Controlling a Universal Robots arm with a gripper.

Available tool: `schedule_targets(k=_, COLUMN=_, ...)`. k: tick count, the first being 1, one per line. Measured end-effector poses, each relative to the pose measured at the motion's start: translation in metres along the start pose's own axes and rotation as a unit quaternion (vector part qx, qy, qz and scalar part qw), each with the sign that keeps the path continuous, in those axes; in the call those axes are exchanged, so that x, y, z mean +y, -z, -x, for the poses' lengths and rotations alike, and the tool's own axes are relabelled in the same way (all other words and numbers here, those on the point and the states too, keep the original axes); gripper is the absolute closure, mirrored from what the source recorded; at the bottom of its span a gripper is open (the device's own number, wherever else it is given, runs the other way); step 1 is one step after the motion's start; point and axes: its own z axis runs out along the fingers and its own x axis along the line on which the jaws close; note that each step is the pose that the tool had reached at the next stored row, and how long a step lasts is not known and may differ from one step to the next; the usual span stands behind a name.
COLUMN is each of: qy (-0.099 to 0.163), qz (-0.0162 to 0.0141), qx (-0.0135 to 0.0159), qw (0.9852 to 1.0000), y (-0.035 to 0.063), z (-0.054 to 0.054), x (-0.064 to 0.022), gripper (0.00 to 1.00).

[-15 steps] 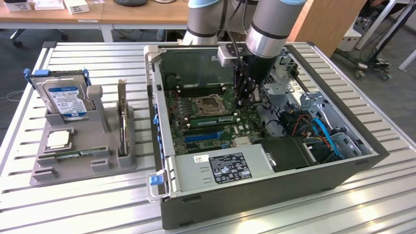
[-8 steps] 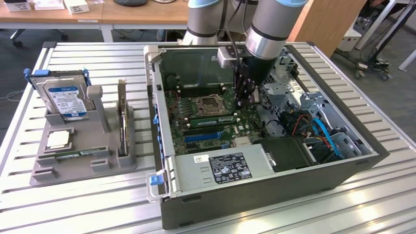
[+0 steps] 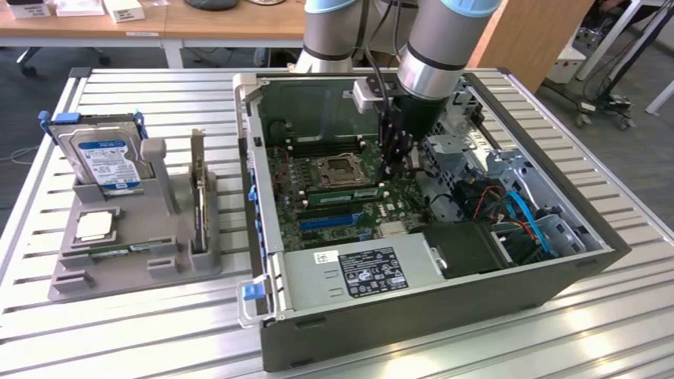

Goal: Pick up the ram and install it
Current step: 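Press down the ram until it locks into place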

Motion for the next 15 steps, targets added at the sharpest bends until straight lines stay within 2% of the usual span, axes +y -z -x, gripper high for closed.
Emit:
schedule_targets(k=1, qy=-0.002, qz=0.0014, qx=-0.0001, qw=1.0, y=-0.0031, z=-0.0001, x=-0.0019, gripper=0.9)
schedule_targets(k=7, qy=-0.004, qz=0.0045, qx=0.0001, qw=1.0, y=-0.0044, z=-0.0001, x=-0.0068, gripper=0.9)
schedule_targets(k=15, qy=-0.004, qz=0.0044, qx=-0.0001, qw=1.0, y=-0.0089, z=-0.0002, x=-0.007, gripper=0.9)
